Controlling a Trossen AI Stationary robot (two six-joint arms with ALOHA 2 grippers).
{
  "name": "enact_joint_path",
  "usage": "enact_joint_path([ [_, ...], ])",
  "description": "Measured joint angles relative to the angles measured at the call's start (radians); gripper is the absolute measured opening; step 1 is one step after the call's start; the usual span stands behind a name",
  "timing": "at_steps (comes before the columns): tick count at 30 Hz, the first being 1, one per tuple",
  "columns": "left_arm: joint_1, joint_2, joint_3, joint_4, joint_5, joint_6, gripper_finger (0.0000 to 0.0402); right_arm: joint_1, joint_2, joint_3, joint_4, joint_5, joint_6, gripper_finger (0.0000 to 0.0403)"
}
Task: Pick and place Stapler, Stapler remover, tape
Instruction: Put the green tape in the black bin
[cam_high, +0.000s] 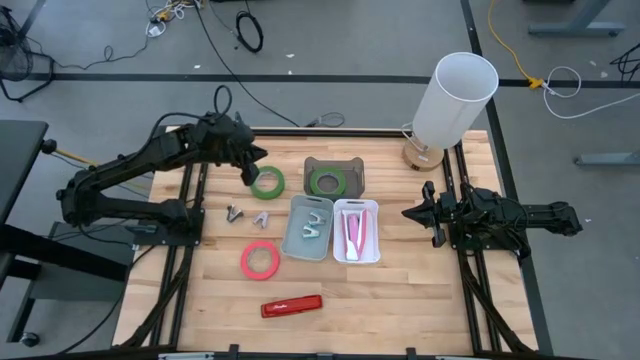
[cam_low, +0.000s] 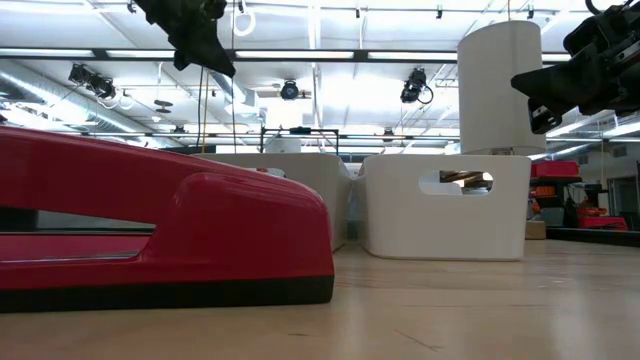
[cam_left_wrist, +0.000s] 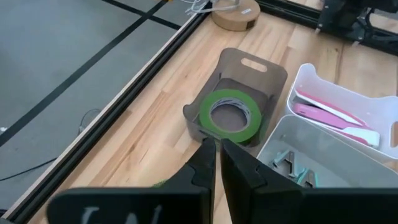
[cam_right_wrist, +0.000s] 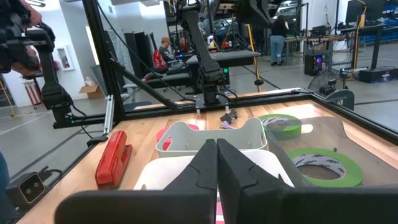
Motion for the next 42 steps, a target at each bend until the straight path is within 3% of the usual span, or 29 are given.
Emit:
enact_joint_path([
  [6, 0.0, 0.0, 0.0, -0.03, 0.0, 0.001, 0.0064, 0.0, 0.0, 0.0, 0.0, 0.0, 0.0, 0.0004],
  [18, 0.0, 0.0, 0.0, -0.059, -0.001, 0.068, 0.0209, 0.0, 0.0, 0.0, 0.0, 0.0, 0.0, 0.0004],
  [24, 0.0, 0.0, 0.0, -0.091, -0.002, 0.068, 0.0262, 0.0, 0.0, 0.0, 0.0, 0.0, 0.0, 0.0004],
  [34, 0.0, 0.054, 0.0, -0.178, 0.0, 0.068, 0.028, 0.0, 0.0, 0.0, 0.0, 0.0, 0.0, 0.0004],
  [42, -0.01, 0.138, 0.0, -0.237, 0.119, 0.213, 0.028, 0.0, 0.0, 0.0, 0.0, 0.0, 0.0, 0.0004],
])
